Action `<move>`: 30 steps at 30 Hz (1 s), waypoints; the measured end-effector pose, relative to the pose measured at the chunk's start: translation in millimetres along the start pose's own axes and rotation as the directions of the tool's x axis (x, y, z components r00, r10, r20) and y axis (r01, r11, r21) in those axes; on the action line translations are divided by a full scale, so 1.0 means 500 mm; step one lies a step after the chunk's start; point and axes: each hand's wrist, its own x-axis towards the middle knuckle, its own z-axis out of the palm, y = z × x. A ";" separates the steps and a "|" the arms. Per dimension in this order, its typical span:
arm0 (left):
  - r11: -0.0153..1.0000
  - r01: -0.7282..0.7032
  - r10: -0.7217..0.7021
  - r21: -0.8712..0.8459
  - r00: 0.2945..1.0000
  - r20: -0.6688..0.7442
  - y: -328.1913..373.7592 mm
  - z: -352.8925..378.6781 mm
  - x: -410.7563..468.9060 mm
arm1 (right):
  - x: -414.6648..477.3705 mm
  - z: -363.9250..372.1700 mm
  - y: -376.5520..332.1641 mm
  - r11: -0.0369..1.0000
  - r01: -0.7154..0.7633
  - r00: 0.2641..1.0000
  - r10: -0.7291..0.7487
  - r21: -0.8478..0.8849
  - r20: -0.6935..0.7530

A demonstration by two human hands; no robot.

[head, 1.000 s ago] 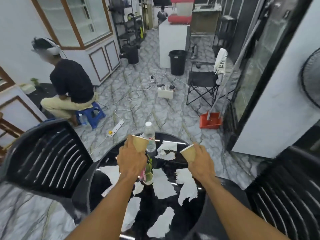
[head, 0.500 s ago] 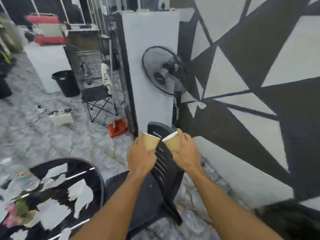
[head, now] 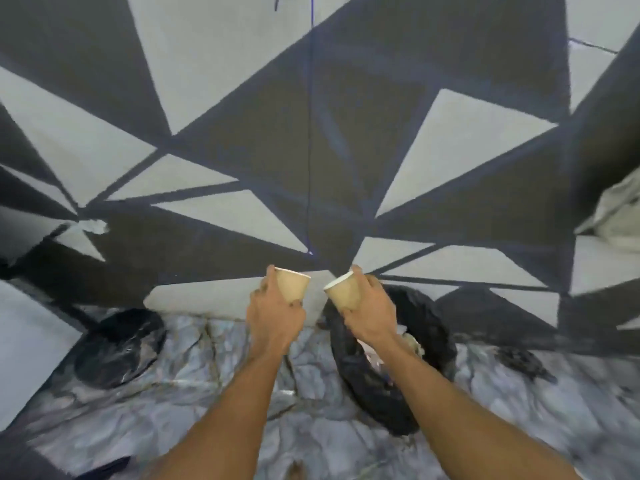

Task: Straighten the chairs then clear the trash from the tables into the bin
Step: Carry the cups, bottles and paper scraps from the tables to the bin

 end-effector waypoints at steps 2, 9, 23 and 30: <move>0.998 -0.058 0.059 -0.015 0.993 0.102 0.048 0.068 0.025 | 0.015 -0.029 0.075 0.990 -0.142 0.990 0.142 -0.011 -0.023; 0.980 -0.199 0.190 -0.009 0.920 0.343 0.163 0.237 0.054 | 0.020 -0.073 0.259 0.879 -0.474 0.875 0.476 0.047 -0.083; 0.959 -0.256 0.175 0.119 0.869 0.463 0.249 0.460 0.136 | 0.137 0.015 0.524 0.641 -0.749 0.655 0.754 0.168 0.049; 0.964 -0.209 0.095 0.167 0.851 0.517 0.291 0.564 0.159 | 0.188 0.014 0.640 0.572 -0.820 0.562 0.808 -0.007 0.178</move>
